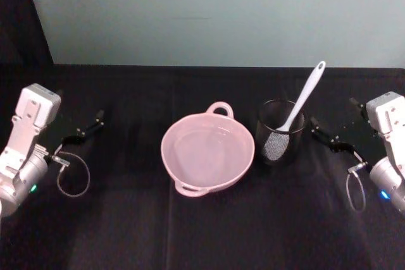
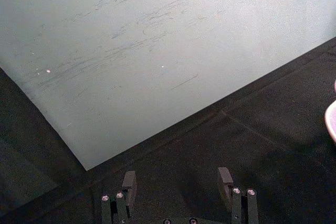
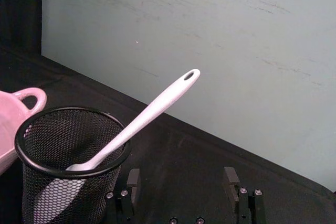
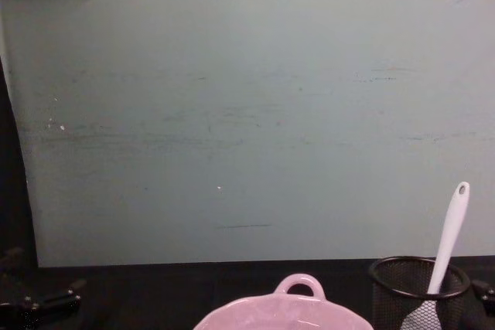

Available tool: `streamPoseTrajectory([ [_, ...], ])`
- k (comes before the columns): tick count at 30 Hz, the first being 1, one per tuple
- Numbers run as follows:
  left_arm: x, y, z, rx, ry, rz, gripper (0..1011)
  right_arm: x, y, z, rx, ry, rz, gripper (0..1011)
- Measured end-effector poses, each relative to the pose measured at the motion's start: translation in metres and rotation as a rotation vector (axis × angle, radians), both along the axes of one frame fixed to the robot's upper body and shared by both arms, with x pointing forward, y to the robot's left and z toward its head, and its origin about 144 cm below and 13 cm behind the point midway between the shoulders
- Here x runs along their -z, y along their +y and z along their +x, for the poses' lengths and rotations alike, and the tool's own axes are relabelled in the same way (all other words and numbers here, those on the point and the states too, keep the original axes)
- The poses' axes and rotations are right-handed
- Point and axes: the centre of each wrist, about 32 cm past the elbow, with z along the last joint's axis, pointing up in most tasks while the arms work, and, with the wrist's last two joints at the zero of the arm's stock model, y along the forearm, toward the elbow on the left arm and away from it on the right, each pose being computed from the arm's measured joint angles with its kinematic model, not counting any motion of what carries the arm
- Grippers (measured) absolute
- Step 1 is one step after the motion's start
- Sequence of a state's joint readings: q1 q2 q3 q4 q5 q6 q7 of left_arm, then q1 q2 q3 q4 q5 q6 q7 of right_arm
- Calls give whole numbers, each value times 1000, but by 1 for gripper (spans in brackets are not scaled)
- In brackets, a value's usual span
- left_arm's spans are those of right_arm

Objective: Use the one hand to pick up the spoon and stir the clear water in the bowl.

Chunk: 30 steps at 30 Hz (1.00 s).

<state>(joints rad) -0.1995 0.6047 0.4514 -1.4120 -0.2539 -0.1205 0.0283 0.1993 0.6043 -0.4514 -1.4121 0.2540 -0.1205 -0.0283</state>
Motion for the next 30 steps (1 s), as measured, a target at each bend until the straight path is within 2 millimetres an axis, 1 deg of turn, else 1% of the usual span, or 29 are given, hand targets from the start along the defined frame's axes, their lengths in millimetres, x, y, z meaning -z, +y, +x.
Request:
streamPoseTrajectory([
  [30, 0, 0, 0, 0, 0, 0, 1011, 0, 0, 0, 0, 0, 0, 1003],
])
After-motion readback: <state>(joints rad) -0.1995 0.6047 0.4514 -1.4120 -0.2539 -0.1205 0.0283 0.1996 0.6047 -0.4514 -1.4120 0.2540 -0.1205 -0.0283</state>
